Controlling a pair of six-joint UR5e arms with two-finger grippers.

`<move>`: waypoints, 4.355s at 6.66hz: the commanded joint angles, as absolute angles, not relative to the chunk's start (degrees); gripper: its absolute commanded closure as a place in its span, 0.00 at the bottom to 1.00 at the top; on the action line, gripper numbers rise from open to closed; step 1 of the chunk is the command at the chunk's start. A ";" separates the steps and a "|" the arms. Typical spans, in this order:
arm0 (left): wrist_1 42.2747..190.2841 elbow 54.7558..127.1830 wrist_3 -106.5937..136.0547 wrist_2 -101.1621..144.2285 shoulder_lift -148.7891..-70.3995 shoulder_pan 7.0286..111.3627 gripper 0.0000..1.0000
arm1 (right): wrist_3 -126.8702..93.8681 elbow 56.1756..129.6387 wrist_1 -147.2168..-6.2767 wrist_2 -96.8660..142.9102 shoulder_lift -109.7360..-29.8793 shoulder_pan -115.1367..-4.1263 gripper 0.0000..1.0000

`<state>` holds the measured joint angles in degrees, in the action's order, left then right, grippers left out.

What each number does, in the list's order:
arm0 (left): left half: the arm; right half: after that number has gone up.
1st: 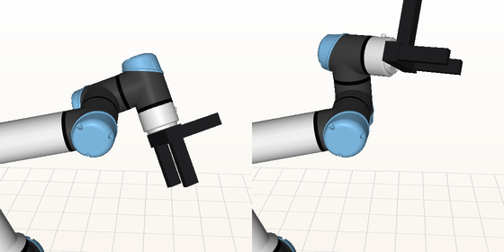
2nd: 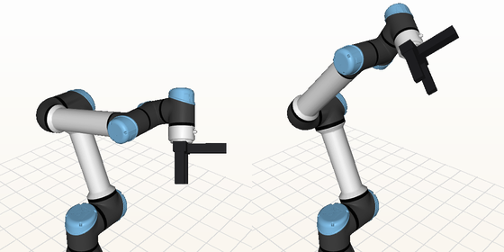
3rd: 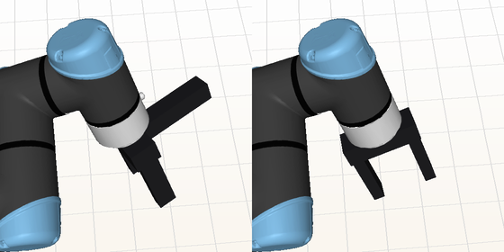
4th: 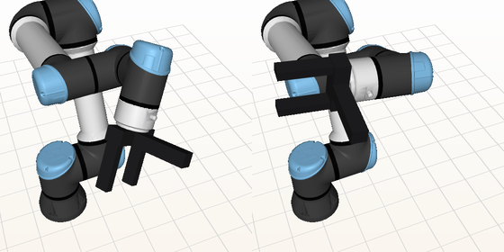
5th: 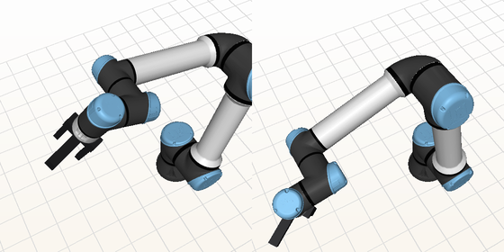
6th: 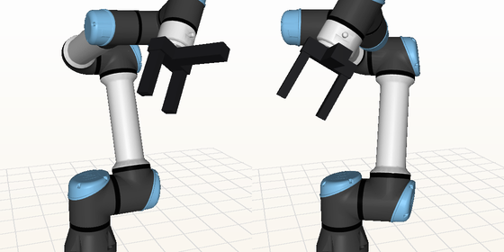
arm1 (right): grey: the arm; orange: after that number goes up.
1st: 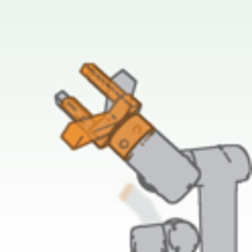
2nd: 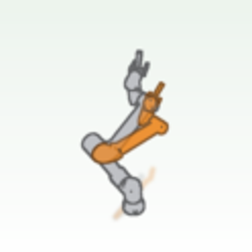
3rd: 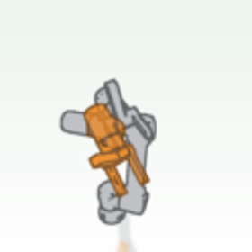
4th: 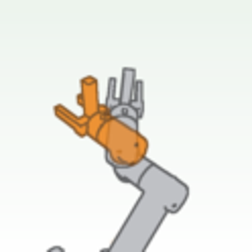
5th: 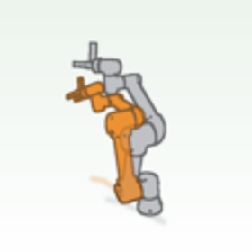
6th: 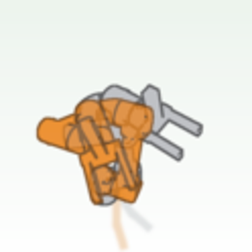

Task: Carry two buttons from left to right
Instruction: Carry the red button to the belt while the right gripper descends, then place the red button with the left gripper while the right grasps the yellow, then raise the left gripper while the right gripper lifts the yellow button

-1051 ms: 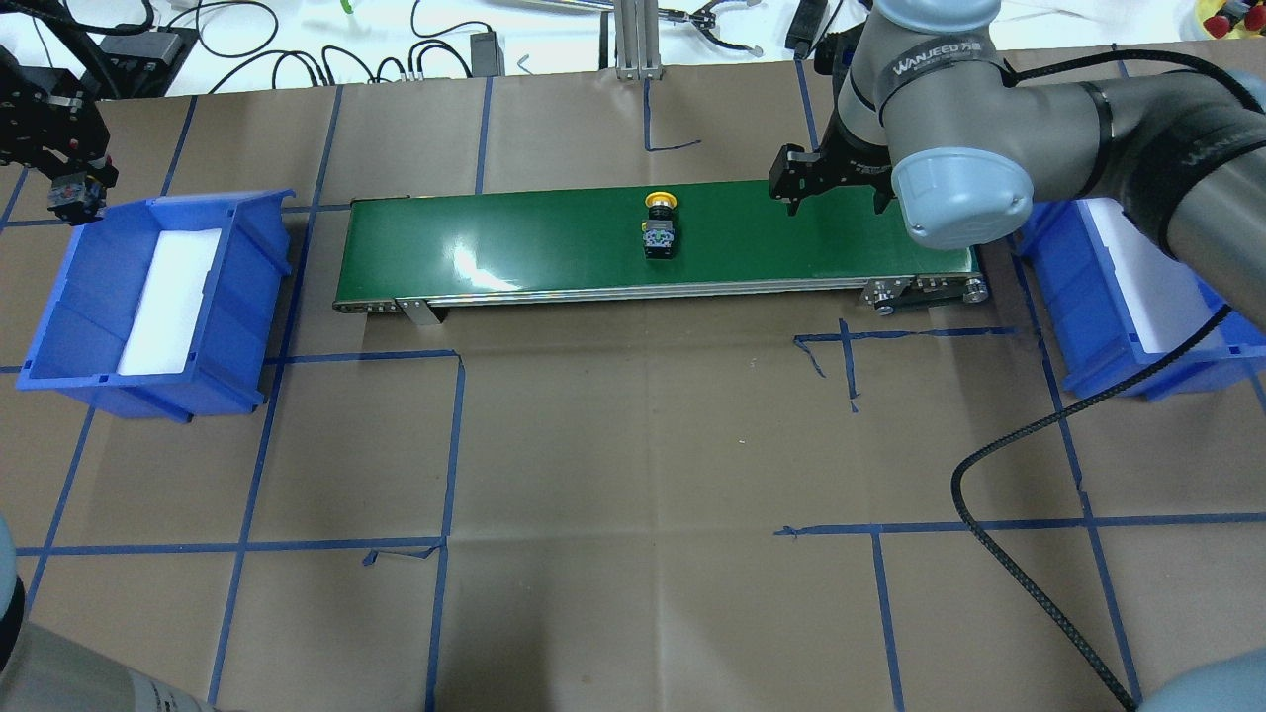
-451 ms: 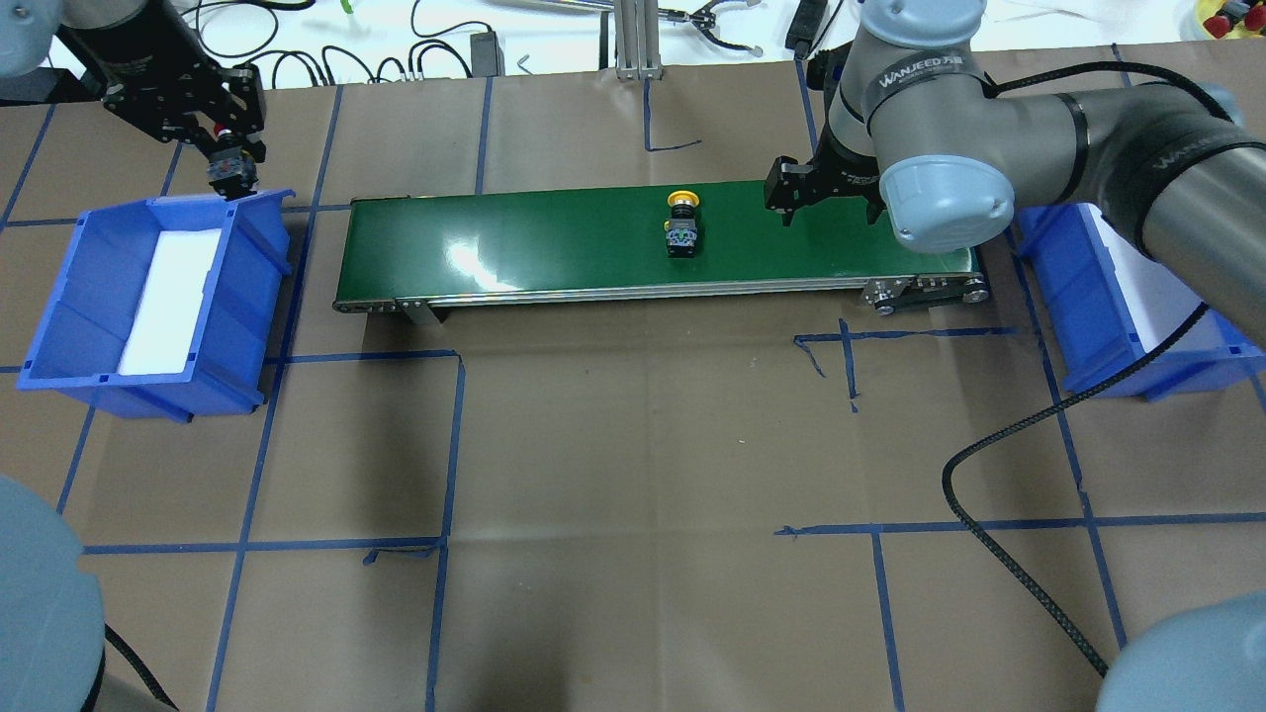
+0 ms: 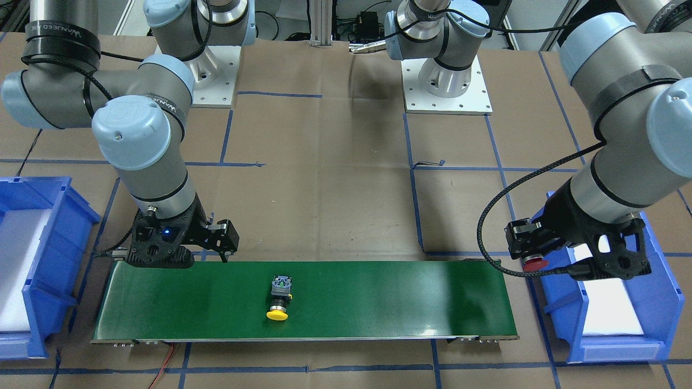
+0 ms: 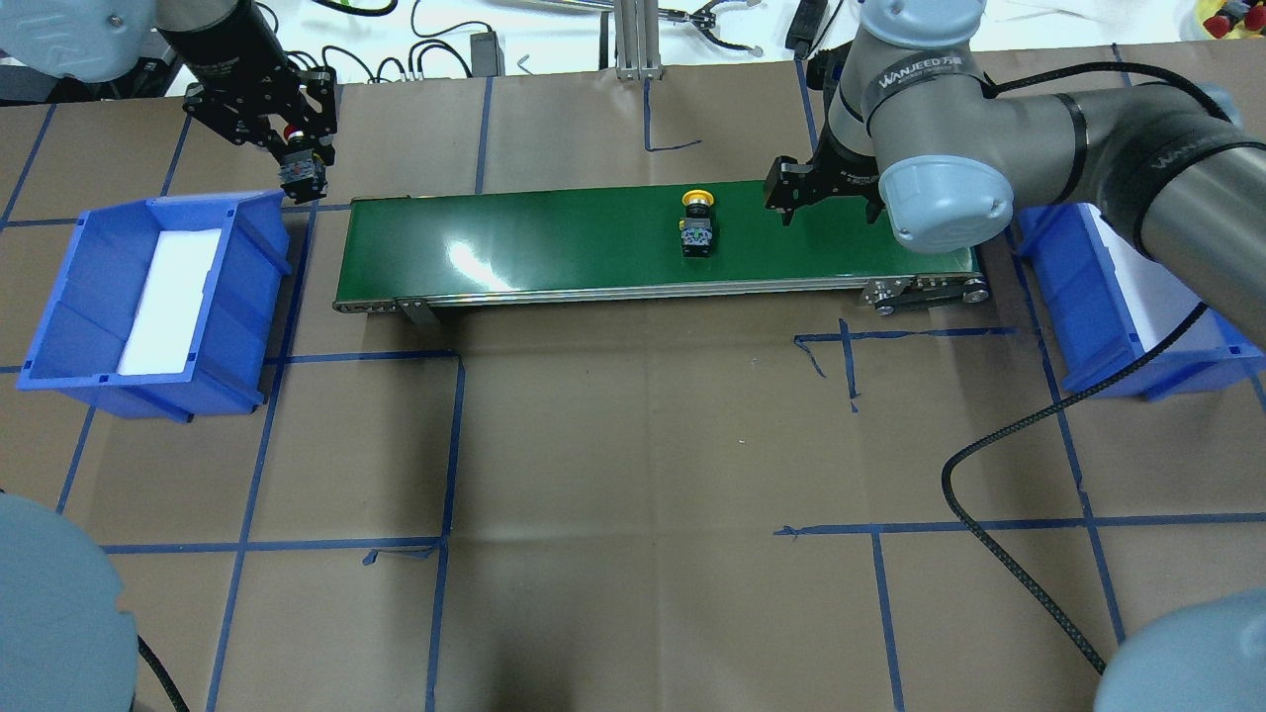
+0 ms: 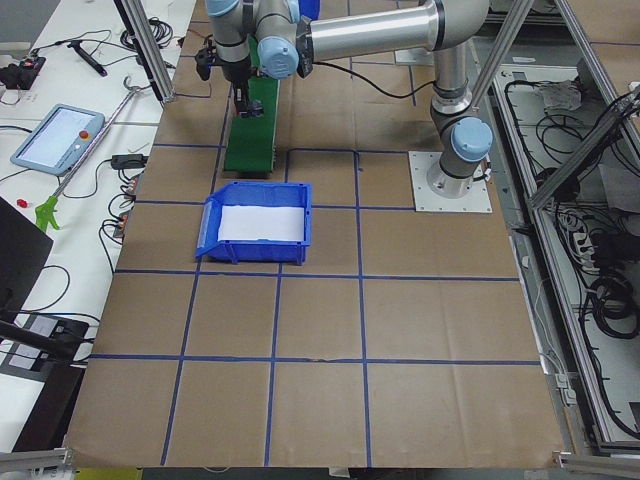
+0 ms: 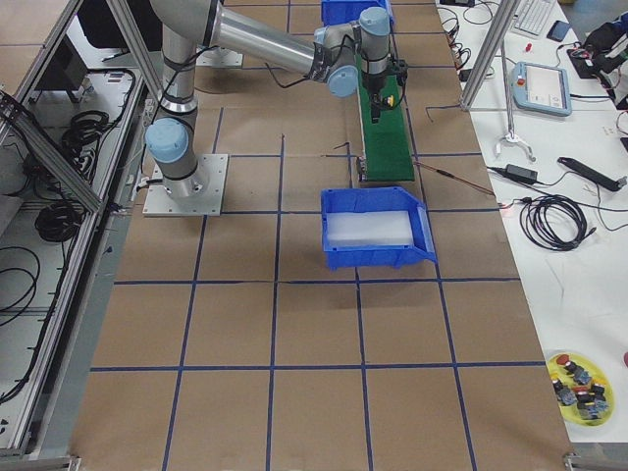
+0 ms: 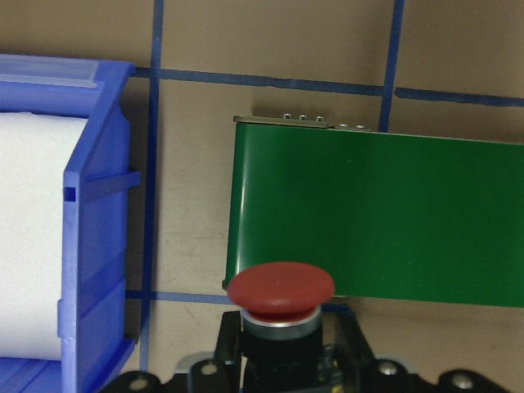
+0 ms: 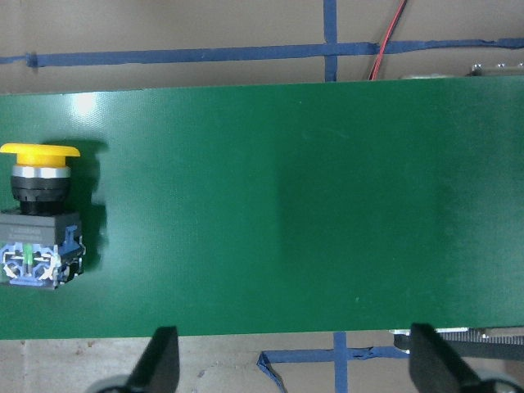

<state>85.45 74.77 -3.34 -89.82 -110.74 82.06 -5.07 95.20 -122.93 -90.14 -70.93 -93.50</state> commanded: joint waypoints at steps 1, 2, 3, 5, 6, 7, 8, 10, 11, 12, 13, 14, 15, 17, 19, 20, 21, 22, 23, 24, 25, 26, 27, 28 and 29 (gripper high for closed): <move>80.47 80.04 -3.77 -89.91 -111.27 82.27 1.00 | -5.10 94.75 -123.05 -90.09 -69.96 -93.34 0.00; 74.85 82.33 -4.04 -89.83 -113.27 82.70 1.00 | -5.10 94.49 -123.05 -90.09 -69.09 -93.25 0.00; 73.49 83.14 -4.39 -89.82 -114.42 83.49 1.00 | -5.10 94.40 -123.13 -90.09 -69.00 -93.16 0.00; 71.12 83.75 -4.57 -89.83 -117.23 84.55 1.00 | -5.36 92.73 -123.05 -90.09 -67.60 -93.16 0.00; 68.06 84.37 -4.92 -89.91 -118.55 84.64 1.00 | -5.36 92.55 -123.05 -90.09 -67.15 -93.16 0.00; 66.55 85.16 -5.01 -89.91 -119.17 84.81 1.00 | -5.62 92.46 -123.05 -90.09 -66.71 -93.16 0.00; 64.62 85.60 -5.10 -89.91 -120.05 84.99 1.00 | -5.80 91.68 -123.05 -90.09 -65.75 -93.08 0.00; 64.34 85.69 -5.10 -89.82 -120.32 85.08 1.00 | -5.80 89.83 -122.96 -90.17 -64.17 -93.16 0.00; 64.25 85.69 -5.10 -89.82 -120.41 85.17 1.00 | -5.89 89.82 -122.96 -90.35 -64.07 -93.08 0.00; 64.25 85.52 -5.01 -89.82 -120.41 85.25 0.99 | -5.89 89.82 -122.96 -90.26 -63.90 -93.16 0.00; 64.25 85.43 -5.01 -89.91 -120.50 85.25 0.89 | -5.89 89.91 -122.96 -90.26 -63.46 -93.08 0.00; 63.99 85.26 -4.92 -89.83 -120.76 85.25 0.57 | -5.89 89.83 -122.96 -90.18 -62.50 -93.08 0.00; 63.98 85.25 -4.40 -89.82 -120.85 85.34 0.14 | -5.89 89.82 -122.96 -90.18 -61.88 -93.08 0.00; 64.07 84.12 -4.13 -89.74 -120.41 85.43 0.00 | -6.59 89.74 -122.87 -90.09 -61.88 -93.08 0.00; 64.94 83.67 -4.13 -90.08 -117.09 85.43 0.00 | -6.59 89.82 -122.96 -90.17 -62.05 -93.08 0.00; 67.65 83.67 -4.13 -90.26 -113.24 85.43 0.00 | -6.68 90.00 -123.05 -90.09 -61.27 -92.73 0.01; 71.33 83.67 -4.22 -90.52 -109.37 85.26 0.00 | -6.42 90.00 -122.96 -90.17 -61.17 -92.03 0.00; 75.02 84.02 -4.22 -90.27 -106.46 85.34 0.00 | -6.24 90.09 -122.96 -90.18 -61.26 -90.89 0.02; 76.28 85.59 -4.31 -90.00 -102.69 85.78 0.00 | -6.41 90.09 -122.35 -90.26 -61.26 -90.62 0.27; 78.90 87.52 -3.96 -90.09 -98.74 86.83 0.00 | -6.15 90.17 -121.56 -90.26 -61.35 -90.53 0.62; 79.27 90.67 -3.35 -90.17 -94.44 88.05 0.00 | -5.89 90.35 -120.86 -90.26 -61.26 -90.53 0.83; 79.36 93.14 -3.17 -90.26 -90.57 88.59 0.00 | -5.63 90.09 -119.37 -90.26 -61.43 -90.53 0.94; 79.54 95.25 -3.51 -90.44 -88.53 88.59 0.00 | -5.36 89.57 -119.09 -90.26 -62.04 -90.01 0.97; 79.45 96.84 -3.60 -90.70 -87.72 88.51 0.00 | -3.53 89.56 -119.18 -90.09 -64.49 -88.87 0.98; 79.37 97.03 -4.04 -90.70 -87.98 88.16 0.00 | -0.99 89.47 -119.35 -90.09 -65.82 -87.20 0.98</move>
<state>79.43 96.14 -3.67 -90.60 -88.36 88.41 -3.49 89.60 -119.28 -90.15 -64.01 -88.86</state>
